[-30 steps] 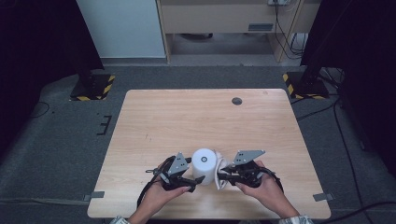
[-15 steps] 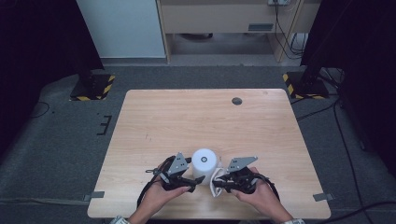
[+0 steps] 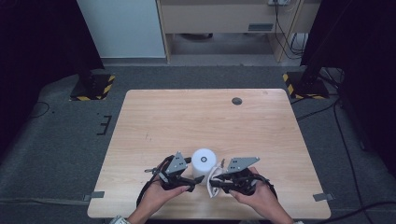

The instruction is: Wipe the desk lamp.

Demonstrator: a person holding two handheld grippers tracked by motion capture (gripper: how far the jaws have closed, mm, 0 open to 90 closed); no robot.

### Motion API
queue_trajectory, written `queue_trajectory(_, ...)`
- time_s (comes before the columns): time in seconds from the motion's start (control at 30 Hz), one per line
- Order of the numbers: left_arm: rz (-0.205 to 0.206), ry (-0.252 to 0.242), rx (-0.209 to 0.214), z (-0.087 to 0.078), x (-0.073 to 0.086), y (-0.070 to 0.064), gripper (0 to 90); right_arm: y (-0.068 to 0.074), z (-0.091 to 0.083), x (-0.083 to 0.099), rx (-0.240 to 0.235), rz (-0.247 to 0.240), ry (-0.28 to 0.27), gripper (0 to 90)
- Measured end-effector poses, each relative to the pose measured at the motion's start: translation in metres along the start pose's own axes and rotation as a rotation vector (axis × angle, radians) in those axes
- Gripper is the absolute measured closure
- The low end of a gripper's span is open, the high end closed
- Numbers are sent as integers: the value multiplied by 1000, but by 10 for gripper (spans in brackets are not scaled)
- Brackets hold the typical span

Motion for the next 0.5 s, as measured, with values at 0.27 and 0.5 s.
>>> queue_trajectory(0.27,-18,-38,25,-13,-6,2,170,-3,-2,1,11,-1,0,769)
queue_trajectory(0.5,-35,-105,35,-30,-28,7,184,-5,-3,2,21,1,1,768)
Point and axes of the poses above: each handheld gripper's, and its own axes: z roughly forward along the jaws, x roughly out of its underside, y roughly to its left, the point moved 1 cm from there along z, roughly forward along the jaws
